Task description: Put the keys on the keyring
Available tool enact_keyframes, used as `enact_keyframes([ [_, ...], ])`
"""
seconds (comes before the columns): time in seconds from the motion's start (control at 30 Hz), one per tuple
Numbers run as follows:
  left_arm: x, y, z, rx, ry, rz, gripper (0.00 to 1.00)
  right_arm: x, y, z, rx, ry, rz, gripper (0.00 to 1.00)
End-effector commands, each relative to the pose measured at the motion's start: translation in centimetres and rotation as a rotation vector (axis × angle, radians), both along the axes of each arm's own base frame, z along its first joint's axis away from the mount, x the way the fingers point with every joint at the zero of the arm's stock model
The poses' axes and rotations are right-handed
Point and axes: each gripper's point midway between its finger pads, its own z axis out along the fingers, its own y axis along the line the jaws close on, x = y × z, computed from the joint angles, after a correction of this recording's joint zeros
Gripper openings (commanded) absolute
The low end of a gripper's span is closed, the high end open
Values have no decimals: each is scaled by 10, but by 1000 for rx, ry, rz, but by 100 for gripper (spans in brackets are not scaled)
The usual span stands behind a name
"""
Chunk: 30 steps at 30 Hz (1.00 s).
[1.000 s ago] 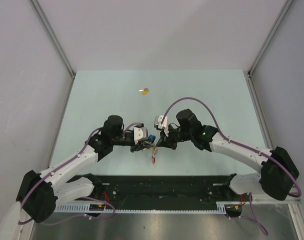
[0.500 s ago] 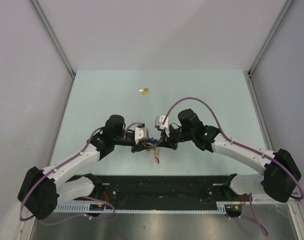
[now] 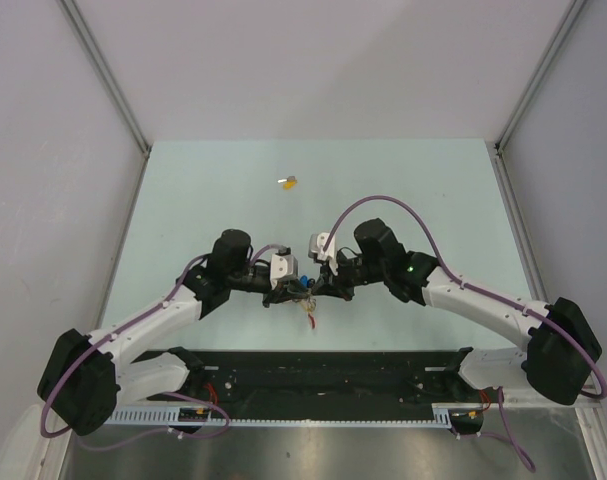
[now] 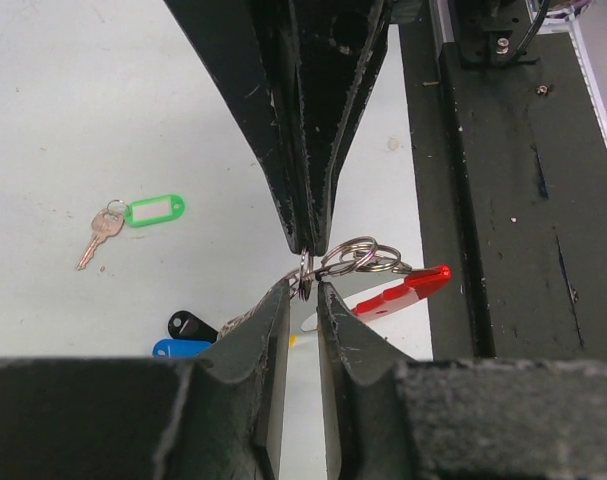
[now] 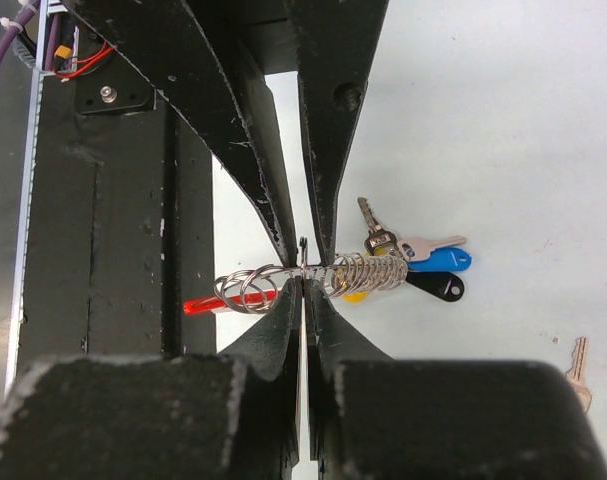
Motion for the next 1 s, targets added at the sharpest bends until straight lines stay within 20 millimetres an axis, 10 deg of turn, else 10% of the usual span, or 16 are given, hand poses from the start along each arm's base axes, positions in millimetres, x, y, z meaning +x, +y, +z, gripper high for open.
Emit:
enact_keyframes([
  [0.0, 0, -5, 24, -54, -26, -34, 21, 3, 10, 30, 67, -69, 22, 0],
  [0.97, -2, -8, 29, -70, -30, -32, 0, -1, 14, 27, 51, -69, 4, 1],
])
